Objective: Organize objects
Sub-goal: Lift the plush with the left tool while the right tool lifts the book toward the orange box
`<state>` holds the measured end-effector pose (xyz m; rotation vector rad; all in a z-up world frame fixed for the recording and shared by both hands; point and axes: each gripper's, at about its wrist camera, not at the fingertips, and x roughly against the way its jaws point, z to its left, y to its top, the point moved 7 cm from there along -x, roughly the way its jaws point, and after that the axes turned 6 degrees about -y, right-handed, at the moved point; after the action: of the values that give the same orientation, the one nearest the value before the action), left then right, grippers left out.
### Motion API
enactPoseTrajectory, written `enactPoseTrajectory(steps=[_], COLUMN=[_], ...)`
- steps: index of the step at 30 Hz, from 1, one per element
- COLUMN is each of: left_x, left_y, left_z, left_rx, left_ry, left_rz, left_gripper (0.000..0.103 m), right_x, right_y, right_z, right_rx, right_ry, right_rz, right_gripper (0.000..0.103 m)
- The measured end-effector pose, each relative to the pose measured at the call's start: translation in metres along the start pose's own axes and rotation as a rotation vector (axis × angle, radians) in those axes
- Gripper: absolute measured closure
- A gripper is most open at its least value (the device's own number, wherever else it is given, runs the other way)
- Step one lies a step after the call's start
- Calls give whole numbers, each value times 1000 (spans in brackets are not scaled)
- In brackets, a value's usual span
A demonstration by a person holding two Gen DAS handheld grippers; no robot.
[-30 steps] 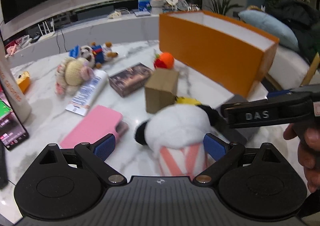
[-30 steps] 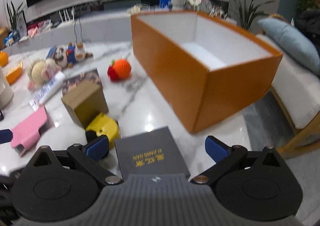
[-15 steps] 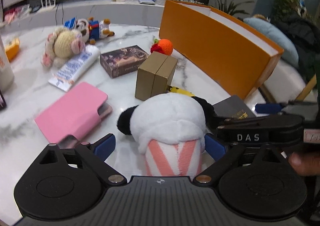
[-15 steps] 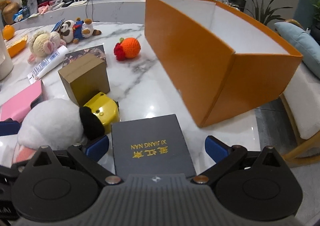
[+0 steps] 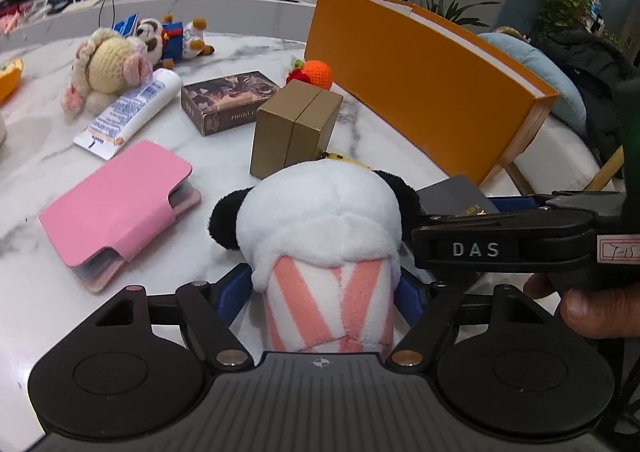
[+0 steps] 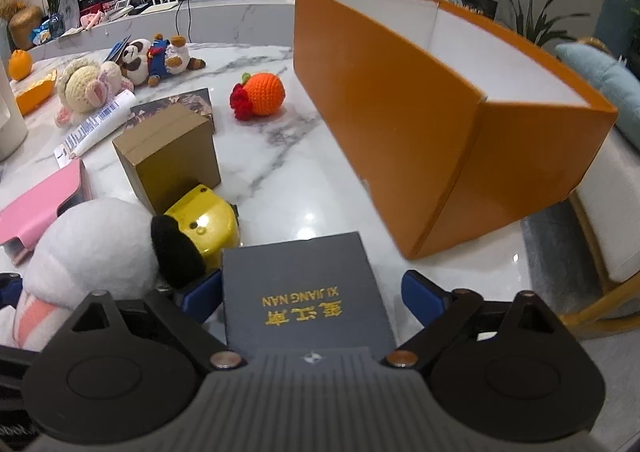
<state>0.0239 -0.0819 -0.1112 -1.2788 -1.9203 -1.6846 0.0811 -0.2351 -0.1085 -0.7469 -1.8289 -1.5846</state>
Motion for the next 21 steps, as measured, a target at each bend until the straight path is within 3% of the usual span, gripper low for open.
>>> enactPoseTrajectory(steps=[7,13,21], left_x=[1,4,14], left_y=[-2,0,2], left_z=[1,1,0], left_rx=[3,27,13], left_ry=[2,-15,-39], left_rz=[-30,-14,-47], left_gripper=[17,30,32], right_x=[-1,-1,7], right_y=[-5,-5,-2], right_z=[6,6,7], right_rx=[29,31,40], right_ry=[4,3,20], right_rz=[25,37,16], right_gripper=[20,21,21])
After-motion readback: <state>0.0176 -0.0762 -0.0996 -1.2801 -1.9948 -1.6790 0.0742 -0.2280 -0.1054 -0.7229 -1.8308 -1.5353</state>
